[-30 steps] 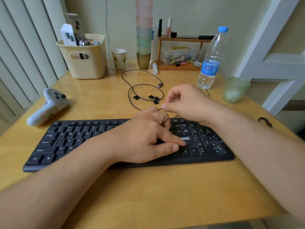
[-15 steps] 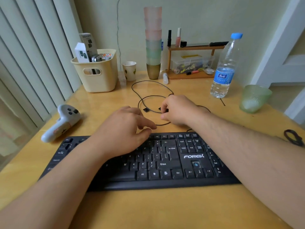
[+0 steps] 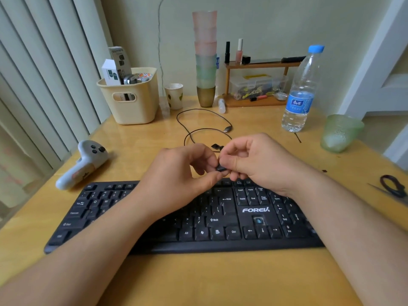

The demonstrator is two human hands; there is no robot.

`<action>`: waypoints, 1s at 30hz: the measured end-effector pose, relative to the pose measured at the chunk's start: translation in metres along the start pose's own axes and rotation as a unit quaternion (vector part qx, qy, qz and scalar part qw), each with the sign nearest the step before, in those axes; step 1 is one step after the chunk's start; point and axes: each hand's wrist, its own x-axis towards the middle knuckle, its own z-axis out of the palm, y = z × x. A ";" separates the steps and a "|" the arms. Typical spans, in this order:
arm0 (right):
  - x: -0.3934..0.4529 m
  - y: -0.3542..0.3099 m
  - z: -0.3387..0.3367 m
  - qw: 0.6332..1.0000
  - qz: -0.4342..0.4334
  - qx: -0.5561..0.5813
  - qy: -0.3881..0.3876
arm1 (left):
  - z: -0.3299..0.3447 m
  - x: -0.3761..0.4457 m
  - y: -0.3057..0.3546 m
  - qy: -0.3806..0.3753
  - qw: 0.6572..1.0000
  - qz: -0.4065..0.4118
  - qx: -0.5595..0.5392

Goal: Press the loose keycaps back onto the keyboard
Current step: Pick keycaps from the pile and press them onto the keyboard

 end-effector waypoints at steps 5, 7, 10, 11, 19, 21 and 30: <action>-0.004 0.001 -0.004 1.000 -0.023 0.013 -0.012 | -0.001 -0.002 0.004 0.015 0.999 -0.008 -0.048; -0.005 0.001 -0.005 0.999 -0.032 0.013 -0.021 | -0.002 -0.002 0.005 0.017 0.998 -0.014 -0.058; -0.007 -0.001 -0.006 0.999 -0.040 0.008 -0.032 | -0.003 -0.003 0.005 0.012 0.998 -0.018 -0.060; -0.007 -0.001 -0.007 0.999 -0.041 0.007 -0.032 | -0.003 -0.003 0.005 0.010 0.998 -0.017 -0.060; -0.008 0.001 -0.005 0.999 -0.036 0.004 -0.025 | 0.000 -0.005 0.008 -0.006 0.998 -0.006 -0.069; -0.008 0.000 -0.006 0.999 -0.039 -0.001 -0.017 | 0.001 -0.006 0.009 -0.010 0.998 -0.007 -0.069; -0.009 0.000 -0.007 0.999 -0.042 0.007 -0.029 | -0.001 -0.005 0.011 0.001 0.997 -0.017 -0.070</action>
